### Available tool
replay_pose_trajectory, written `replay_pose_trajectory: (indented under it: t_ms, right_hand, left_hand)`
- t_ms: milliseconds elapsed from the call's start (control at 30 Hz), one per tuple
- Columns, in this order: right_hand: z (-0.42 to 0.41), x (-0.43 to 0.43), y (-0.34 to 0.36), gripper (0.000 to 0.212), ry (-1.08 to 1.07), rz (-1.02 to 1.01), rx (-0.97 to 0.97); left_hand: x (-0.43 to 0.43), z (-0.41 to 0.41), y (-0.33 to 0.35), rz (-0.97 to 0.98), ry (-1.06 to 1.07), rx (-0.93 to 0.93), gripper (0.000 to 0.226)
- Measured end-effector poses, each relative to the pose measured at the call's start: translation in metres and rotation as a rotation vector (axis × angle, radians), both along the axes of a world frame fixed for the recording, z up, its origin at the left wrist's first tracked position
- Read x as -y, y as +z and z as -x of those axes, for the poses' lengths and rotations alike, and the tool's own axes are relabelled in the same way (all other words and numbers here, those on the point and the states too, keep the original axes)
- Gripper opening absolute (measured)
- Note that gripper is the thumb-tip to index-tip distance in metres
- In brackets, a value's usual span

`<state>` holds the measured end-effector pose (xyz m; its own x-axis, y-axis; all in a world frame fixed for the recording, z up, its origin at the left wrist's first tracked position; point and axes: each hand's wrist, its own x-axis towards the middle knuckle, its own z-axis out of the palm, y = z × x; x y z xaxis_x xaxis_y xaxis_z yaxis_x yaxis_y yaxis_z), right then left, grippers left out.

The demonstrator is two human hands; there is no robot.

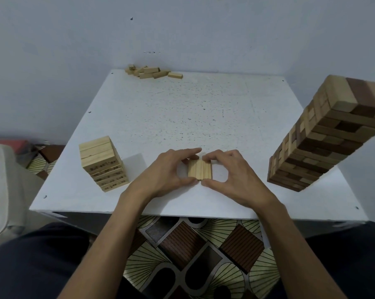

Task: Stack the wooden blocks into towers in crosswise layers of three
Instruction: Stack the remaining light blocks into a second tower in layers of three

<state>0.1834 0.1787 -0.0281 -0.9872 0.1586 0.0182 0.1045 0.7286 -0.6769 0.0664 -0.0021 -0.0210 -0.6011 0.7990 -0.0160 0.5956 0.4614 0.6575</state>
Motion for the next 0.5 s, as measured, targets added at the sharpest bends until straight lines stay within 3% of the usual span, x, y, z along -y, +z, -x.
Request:
replay_pose_trajectory:
  t_ms: [333,500]
  right_hand:
    - [-0.001,0.002,0.013,0.050,0.024,-0.006,0.005]
    - [-0.009,0.011,0.041,0.058,0.075,-0.007,-0.033]
  left_hand:
    - [0.007,-0.011,0.012,-0.022,0.026,-0.013,0.080]
    - [0.025,-0.029,0.035,-0.066,0.063,-0.039,0.096]
